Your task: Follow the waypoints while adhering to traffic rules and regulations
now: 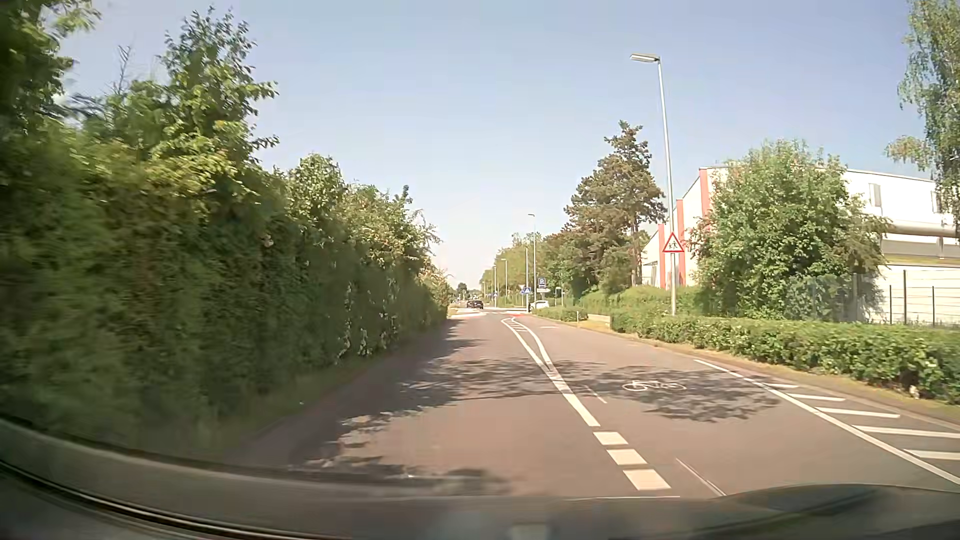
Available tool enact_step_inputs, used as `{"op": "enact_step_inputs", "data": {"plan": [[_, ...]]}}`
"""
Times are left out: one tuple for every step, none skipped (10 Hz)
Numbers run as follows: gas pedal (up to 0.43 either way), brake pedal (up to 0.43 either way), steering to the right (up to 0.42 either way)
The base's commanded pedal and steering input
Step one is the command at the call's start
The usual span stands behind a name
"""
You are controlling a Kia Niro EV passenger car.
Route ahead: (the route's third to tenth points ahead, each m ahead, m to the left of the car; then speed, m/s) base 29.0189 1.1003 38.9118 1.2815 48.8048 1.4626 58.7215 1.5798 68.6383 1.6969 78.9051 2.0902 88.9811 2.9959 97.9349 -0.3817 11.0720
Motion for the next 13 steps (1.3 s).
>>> {"op": "enact_step_inputs", "data": {"plan": [[0.047,0.0,-0.012],[0.047,0.0,-0.012],[0.047,0.0,-0.011],[0.047,0.0,-0.011],[0.047,0.0,-0.008],[0.047,0.0,-0.005],[0.047,0.0,-0.004],[0.047,0.0,-0.004],[0.039,0.0,-0.004],[0.039,0.0,-0.003],[0.02,0.0,-0.002],[0.02,0.0,-0.002],[0.008,0.0,0.0]]}}
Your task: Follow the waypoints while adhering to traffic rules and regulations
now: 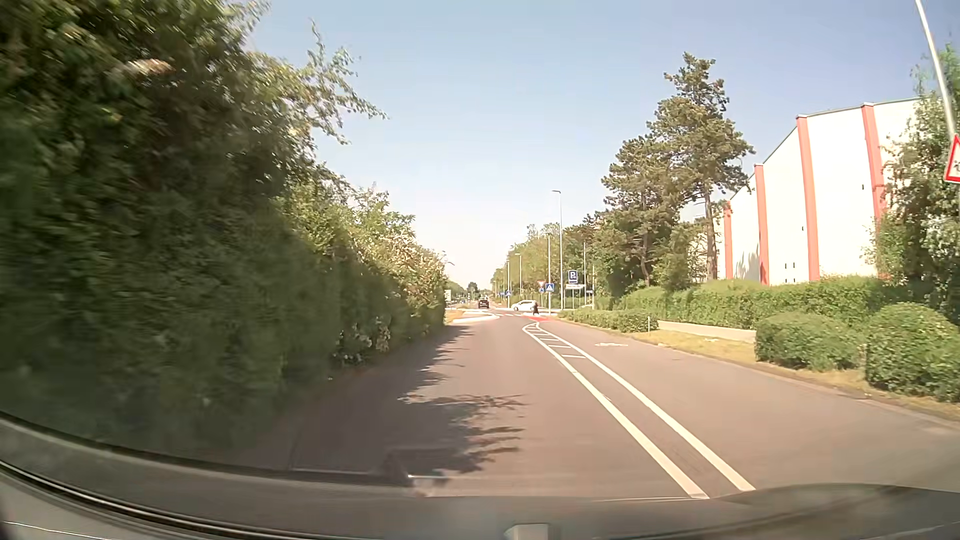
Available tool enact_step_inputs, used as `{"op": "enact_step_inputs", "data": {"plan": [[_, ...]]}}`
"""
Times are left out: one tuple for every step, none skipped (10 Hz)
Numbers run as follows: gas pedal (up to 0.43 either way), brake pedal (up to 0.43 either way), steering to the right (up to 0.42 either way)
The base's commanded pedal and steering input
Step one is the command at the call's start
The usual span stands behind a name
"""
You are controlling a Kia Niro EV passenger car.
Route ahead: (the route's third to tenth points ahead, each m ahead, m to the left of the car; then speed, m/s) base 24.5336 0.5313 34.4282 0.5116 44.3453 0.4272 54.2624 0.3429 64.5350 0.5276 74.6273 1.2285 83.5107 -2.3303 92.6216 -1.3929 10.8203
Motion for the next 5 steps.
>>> {"op": "enact_step_inputs", "data": {"plan": [[0.008,0.0,0.002],[0.008,0.0,0.003],[0.008,0.0,0.004],[0.008,0.0,0.004],[0.008,0.0,0.004]]}}
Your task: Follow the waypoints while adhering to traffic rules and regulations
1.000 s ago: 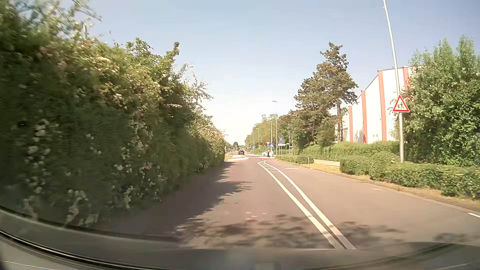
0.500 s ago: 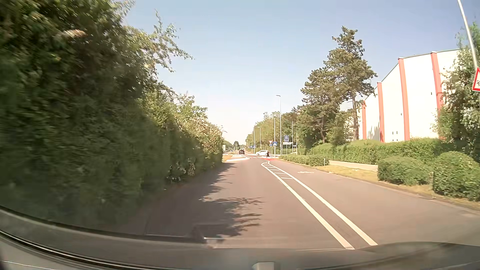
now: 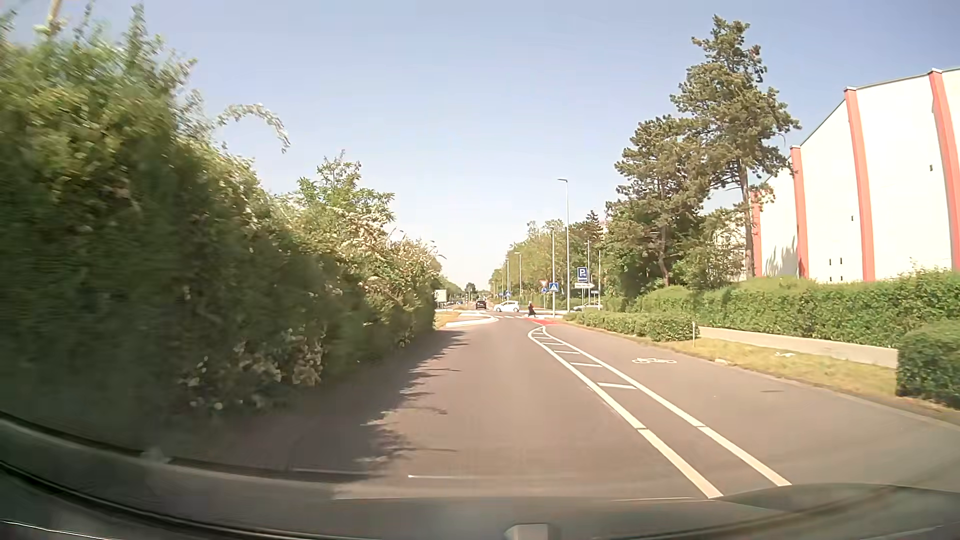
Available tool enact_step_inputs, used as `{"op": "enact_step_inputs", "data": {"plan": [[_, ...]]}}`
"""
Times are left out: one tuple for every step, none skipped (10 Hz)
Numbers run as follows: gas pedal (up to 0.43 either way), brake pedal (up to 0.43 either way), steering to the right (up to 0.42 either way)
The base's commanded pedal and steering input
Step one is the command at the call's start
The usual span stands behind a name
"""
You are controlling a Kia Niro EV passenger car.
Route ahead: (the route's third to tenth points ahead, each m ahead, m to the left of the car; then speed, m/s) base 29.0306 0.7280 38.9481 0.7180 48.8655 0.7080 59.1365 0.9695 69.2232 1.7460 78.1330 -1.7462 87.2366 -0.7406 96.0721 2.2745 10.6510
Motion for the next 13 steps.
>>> {"op": "enact_step_inputs", "data": {"plan": [[0.008,0.0,0.005],[0.0,0.0,0.009],[0.0,0.0,0.011],[0.0,0.0,0.012],[0.0,0.0,0.012],[0.0,0.0,0.013],[0.0,0.0,0.014],[0.0,0.0,0.015],[0.0,0.0,0.019],[0.0,0.0,0.025],[0.0,0.006,0.028],[0.0,0.018,0.027],[0.0,0.03,0.023]]}}
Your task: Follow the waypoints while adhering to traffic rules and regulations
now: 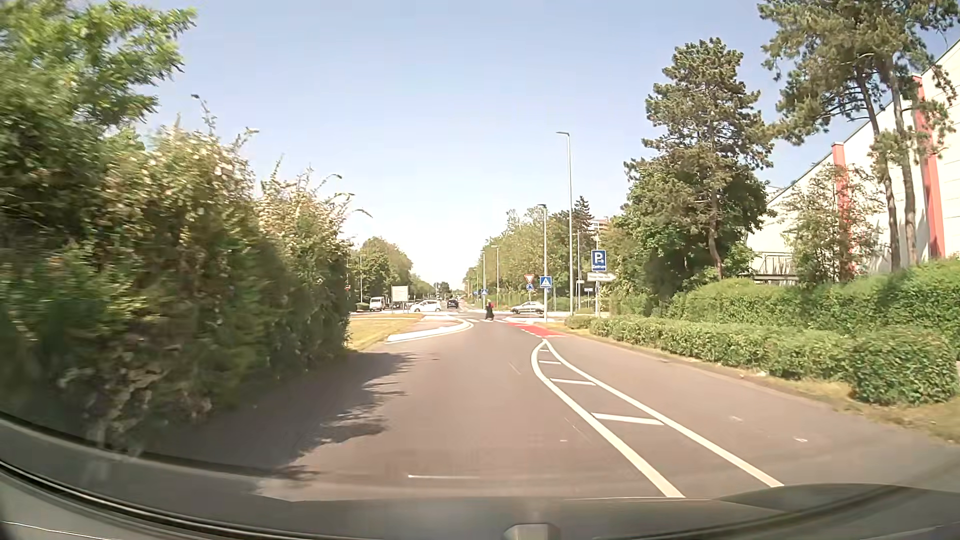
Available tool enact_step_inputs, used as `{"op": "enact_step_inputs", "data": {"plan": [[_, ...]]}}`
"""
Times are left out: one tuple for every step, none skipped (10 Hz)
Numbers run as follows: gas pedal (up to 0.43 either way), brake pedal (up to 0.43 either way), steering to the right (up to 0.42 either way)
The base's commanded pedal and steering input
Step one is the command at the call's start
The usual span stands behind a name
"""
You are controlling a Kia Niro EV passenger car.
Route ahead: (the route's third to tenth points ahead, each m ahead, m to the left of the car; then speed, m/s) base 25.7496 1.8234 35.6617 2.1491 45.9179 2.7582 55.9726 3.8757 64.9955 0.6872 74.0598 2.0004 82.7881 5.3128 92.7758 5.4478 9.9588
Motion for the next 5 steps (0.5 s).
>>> {"op": "enact_step_inputs", "data": {"plan": [[0.0,0.055,0.017],[0.0,0.067,0.012],[0.0,0.073,0.008],[0.0,0.085,0.008],[0.0,0.085,0.008]]}}
